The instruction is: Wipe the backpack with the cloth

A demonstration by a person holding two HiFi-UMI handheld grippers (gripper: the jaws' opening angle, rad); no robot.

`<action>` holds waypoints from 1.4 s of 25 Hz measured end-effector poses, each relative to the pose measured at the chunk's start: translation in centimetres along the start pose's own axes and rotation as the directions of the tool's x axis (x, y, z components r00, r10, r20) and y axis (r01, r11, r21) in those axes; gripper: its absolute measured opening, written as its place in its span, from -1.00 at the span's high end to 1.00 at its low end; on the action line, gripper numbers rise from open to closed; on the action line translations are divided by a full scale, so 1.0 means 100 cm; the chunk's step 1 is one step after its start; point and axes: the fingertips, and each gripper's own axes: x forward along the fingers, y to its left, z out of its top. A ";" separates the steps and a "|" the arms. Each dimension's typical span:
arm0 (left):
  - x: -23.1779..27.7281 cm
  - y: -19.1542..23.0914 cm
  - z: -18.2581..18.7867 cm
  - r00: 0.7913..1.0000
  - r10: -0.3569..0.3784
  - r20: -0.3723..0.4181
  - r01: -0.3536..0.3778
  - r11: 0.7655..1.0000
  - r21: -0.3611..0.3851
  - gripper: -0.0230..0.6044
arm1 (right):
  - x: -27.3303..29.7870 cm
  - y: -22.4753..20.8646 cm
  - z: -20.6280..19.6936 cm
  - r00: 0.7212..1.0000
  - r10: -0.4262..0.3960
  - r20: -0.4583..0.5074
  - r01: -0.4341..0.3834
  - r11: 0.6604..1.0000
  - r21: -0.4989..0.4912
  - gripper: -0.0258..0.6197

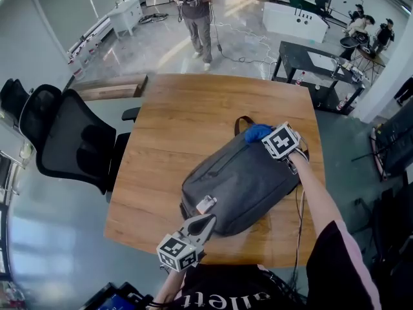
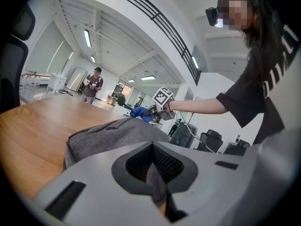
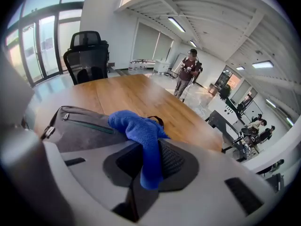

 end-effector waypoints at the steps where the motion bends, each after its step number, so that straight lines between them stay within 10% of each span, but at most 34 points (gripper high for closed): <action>1: 0.000 0.001 -0.001 1.000 0.003 0.002 -0.003 1.000 -0.002 0.94 | 0.000 0.001 -0.009 1.000 0.002 -0.009 -0.002 1.000 -0.006 0.68; 10: 0.011 0.000 -0.004 1.000 -0.011 -0.004 0.011 1.000 -0.016 0.94 | -0.039 0.021 -0.097 1.000 0.008 -0.029 -0.010 0.998 -0.062 0.68; 28: 0.040 -0.060 -0.008 0.997 -0.064 -0.044 0.065 0.998 0.019 0.94 | -0.104 0.063 -0.259 0.997 0.047 -0.062 -0.030 0.966 0.257 0.68; 35: 0.034 -0.063 -0.011 0.999 -0.025 -0.035 0.025 1.000 0.016 0.94 | -0.105 0.092 -0.260 0.996 0.091 -0.017 -0.082 0.950 0.301 0.68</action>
